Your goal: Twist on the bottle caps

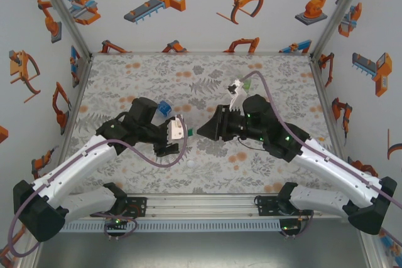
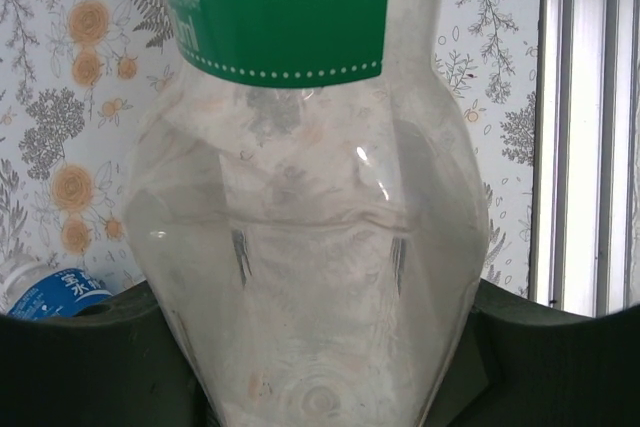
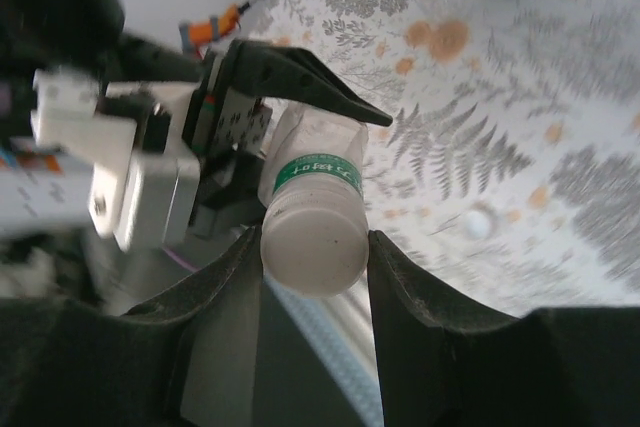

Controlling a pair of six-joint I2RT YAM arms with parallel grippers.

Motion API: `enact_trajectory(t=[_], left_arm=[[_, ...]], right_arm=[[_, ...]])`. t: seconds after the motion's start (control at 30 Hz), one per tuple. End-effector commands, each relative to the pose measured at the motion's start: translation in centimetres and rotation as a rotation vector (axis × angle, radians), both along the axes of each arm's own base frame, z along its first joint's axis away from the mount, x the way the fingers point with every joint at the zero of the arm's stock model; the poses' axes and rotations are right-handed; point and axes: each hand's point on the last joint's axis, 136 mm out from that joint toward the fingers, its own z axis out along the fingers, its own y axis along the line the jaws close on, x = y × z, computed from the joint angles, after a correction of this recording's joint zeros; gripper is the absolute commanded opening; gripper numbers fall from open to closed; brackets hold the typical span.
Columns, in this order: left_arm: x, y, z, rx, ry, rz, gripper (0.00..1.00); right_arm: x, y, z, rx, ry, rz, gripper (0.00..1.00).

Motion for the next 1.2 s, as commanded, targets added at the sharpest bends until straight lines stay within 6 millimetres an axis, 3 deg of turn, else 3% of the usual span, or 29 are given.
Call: enact_trajectory(t=[0.0, 0.17, 0.3, 0.33, 0.4, 0.53, 0.67, 0.97, 1.17], left_arm=[[-0.5, -1.2, 1.6, -0.078, -0.029, -0.063, 0.00], [-0.2, -1.3, 1.5, -0.074, -0.019, -0.057, 0.00], [-0.3, -1.6, 1.6, -0.080, -0.006, -0.070, 0.00], [-0.4, -1.6, 1.6, -0.083, -0.005, -0.072, 0.00], [-0.4, -1.6, 1.6, -0.084, -0.005, -0.073, 0.00], [-0.7, -1.5, 1.6, -0.089, -0.001, -0.087, 0.00], [-1.3, -1.6, 1.6, -0.095, 0.016, -0.117, 0.00], [-2.6, -1.7, 1.6, -0.100, 0.063, -0.179, 0.00], [-2.8, -1.6, 1.7, -0.104, 0.064, -0.185, 0.00]], right_arm=[[2.4, -1.6, -2.4, 0.125, 0.319, -0.323, 0.00], [2.4, -0.5, -1.0, 0.175, 0.316, -0.277, 0.00], [2.7, -1.7, 0.9, 0.090, 0.150, -0.262, 0.48], [2.8, -2.2, 1.5, 0.067, 0.096, -0.261, 0.57], [2.9, -3.2, 2.9, 0.036, -0.016, -0.259, 0.63], [2.9, -4.1, 5.0, -0.048, -0.257, -0.192, 0.61], [0.0, -2.5, 7.1, -0.132, -0.566, 0.093, 0.61], [-6.8, -0.2, 6.3, -0.231, -0.932, 0.675, 0.59], [-7.2, 0.2, 5.2, -0.268, -0.990, 0.769, 0.60]])
